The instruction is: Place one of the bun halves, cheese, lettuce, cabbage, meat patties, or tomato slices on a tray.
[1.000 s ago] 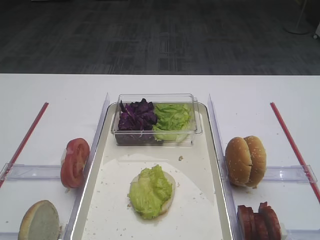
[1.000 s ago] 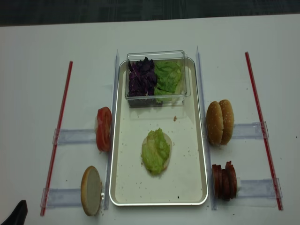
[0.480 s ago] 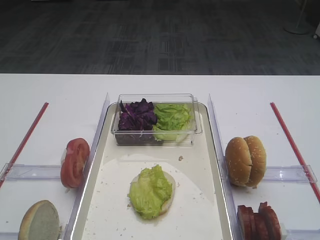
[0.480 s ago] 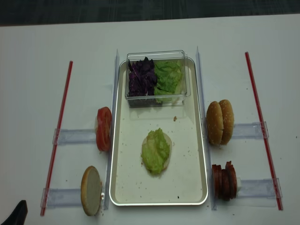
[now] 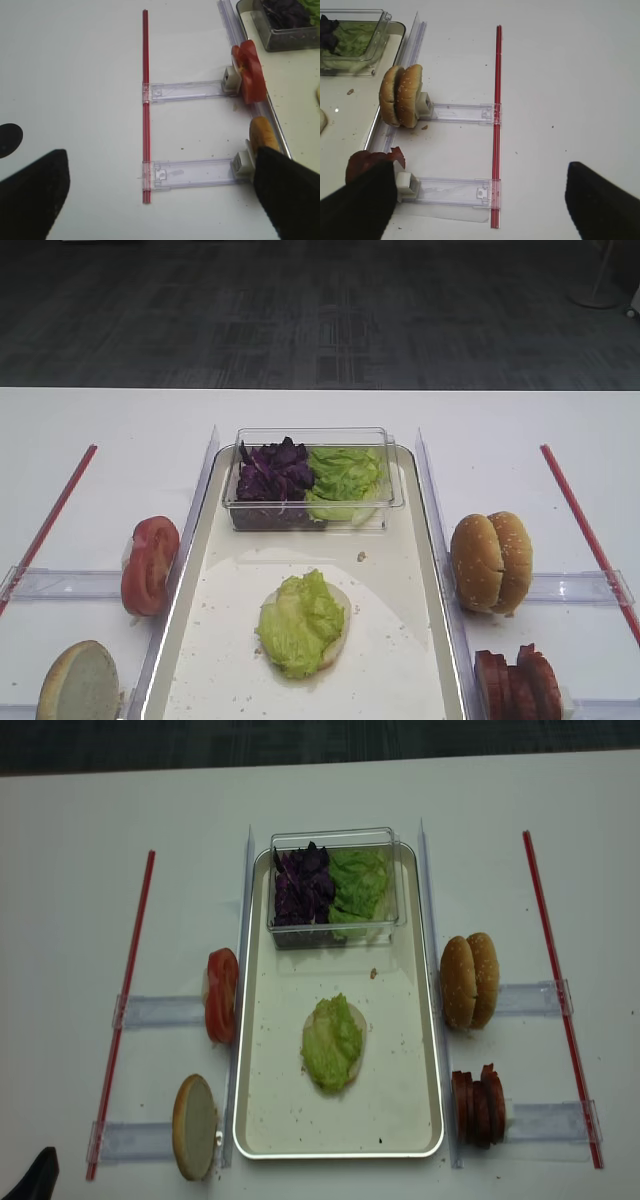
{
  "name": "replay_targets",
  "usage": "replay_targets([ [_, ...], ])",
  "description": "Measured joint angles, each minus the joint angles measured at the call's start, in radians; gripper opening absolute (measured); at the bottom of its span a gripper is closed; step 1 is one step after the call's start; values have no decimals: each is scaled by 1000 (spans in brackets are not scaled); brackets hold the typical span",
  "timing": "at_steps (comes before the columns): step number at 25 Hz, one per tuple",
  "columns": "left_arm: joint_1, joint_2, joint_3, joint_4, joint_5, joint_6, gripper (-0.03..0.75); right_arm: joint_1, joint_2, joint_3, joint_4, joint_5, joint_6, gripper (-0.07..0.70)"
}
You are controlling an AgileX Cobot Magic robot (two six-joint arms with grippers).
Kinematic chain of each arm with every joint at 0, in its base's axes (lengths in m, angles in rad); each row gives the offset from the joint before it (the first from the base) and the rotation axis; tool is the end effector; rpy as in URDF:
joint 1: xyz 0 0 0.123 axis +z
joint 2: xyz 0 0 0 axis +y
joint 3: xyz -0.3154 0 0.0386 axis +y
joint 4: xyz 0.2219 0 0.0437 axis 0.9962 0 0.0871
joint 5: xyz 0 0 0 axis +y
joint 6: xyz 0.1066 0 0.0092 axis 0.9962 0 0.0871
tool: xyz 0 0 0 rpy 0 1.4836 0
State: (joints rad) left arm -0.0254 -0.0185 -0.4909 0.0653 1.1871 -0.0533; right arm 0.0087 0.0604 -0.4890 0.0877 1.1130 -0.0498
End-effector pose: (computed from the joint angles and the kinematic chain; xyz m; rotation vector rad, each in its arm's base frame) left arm -0.0548 0.0079 0.2426 -0.0386 2.1592 0.0341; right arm -0.0407 0.0081 0.2526 -0.0665 2.1646 0.0839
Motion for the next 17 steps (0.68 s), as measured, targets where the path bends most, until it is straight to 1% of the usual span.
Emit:
replay_targets([
  [17, 0, 0, 0, 0, 0, 0, 689, 0, 0, 0, 0, 0, 2, 692],
])
